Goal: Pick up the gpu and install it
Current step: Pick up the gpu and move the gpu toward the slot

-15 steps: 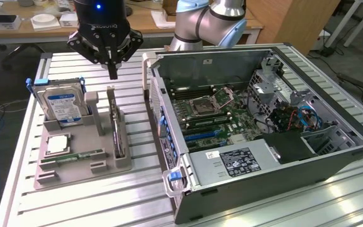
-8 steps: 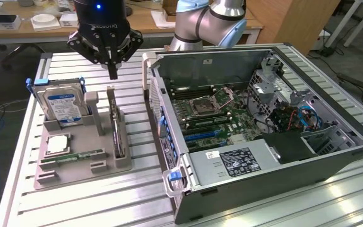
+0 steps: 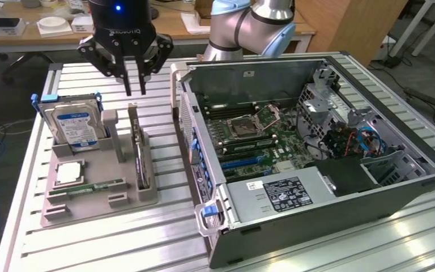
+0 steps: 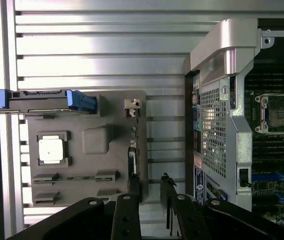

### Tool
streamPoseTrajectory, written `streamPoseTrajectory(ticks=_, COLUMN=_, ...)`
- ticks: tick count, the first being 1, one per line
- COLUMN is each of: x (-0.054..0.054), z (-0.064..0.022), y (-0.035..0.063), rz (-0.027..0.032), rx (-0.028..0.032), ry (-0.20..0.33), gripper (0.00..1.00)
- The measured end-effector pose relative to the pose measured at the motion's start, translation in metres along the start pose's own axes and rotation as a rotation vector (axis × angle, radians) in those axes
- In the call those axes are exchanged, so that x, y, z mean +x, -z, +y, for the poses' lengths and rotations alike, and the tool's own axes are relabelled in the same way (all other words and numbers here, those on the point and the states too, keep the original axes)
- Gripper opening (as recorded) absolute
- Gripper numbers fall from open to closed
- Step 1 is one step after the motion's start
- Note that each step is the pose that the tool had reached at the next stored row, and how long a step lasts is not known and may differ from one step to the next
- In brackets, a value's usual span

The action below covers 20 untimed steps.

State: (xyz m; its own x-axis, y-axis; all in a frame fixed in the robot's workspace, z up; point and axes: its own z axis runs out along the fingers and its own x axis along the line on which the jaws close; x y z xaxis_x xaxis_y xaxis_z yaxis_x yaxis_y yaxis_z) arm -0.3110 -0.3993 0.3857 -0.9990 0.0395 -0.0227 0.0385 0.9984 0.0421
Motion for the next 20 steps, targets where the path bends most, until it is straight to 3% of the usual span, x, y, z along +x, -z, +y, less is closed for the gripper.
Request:
streamPoseTrajectory(ticks=7, x=0.0, z=-0.0032, y=0.0001, rz=0.0005, rx=0.0007, ry=0.012, gripper=0.58)
streamPoseTrajectory(ticks=9, x=0.001, z=-0.0039, y=0.0002, rz=0.0006, rx=0.0017, ry=0.016, gripper=0.58)
streamPoseTrajectory(ticks=10, x=0.001, z=-0.0039, y=-0.0001, rz=0.0006, rx=0.002, ry=0.016, gripper=0.65)
streamPoseTrajectory(ticks=15, x=0.002, z=-0.0042, y=-0.0038, rz=0.005, rx=0.0021, ry=0.019, gripper=0.65)
streamPoseTrajectory(ticks=18, x=0.002, z=-0.0045, y=-0.0076, rz=0.0149, rx=0.0017, ry=0.053, gripper=0.65)
streamPoseTrajectory(ticks=20, x=0.002, z=-0.0047, y=-0.0113, rz=0.0155, rx=0.0015, ry=0.062, gripper=0.65)
